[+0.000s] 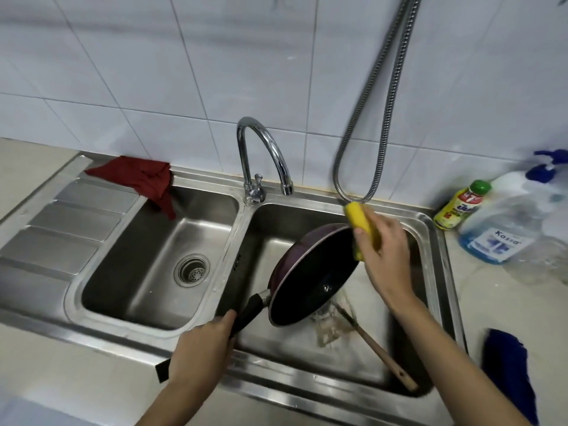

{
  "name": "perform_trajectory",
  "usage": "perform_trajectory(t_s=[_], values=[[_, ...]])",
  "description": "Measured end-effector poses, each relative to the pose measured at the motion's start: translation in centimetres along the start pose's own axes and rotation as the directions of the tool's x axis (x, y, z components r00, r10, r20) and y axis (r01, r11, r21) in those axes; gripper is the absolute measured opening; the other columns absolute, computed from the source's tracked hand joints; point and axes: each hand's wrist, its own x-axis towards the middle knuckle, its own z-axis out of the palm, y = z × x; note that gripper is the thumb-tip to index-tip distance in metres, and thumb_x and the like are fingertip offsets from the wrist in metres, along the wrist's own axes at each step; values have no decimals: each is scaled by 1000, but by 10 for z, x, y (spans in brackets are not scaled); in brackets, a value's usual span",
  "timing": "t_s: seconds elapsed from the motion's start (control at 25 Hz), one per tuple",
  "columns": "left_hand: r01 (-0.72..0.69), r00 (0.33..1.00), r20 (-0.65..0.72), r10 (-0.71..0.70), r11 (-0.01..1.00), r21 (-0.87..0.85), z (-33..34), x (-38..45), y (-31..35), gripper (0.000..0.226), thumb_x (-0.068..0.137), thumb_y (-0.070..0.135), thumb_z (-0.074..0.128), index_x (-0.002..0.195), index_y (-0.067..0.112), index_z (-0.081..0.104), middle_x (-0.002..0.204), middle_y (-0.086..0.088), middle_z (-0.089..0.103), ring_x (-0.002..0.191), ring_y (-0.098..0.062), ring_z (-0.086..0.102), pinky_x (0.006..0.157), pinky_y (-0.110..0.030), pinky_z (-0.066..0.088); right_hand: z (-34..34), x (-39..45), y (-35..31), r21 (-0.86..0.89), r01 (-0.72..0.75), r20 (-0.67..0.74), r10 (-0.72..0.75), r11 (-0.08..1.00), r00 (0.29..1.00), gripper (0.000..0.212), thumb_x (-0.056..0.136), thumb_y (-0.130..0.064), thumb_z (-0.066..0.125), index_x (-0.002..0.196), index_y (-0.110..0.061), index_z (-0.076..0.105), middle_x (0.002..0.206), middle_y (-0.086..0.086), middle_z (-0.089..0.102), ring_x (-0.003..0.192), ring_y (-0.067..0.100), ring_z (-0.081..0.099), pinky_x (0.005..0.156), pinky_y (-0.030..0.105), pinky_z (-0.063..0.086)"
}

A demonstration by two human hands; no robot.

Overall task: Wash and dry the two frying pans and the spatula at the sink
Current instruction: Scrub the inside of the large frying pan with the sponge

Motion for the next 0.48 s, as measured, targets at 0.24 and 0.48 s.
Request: perform_trajectory(t_s=[0.24, 0.48], values=[[-61, 994, -84, 74, 987, 150, -6, 11, -2, 45, 44, 5, 91, 70, 19, 57, 48, 1, 50, 34, -21, 52, 29, -26, 34, 18, 19, -49, -427, 469, 597, -149, 773, 789, 47, 84, -42, 54, 129, -31, 57, 115, 5, 53, 108, 28, 46, 95, 39, 38], [-81, 979, -164, 121, 969, 233, -19, 18, 2, 49, 38, -10, 87, 74, 14, 63, 54, -4, 51, 38, -25, 50, 37, -28, 38, 102, 24, -56, -409, 491, 801, 44, 769, 598, 46, 89, -41, 49, 132, -25, 53, 125, 16, 51, 116, 37, 46, 95, 41, 39]])
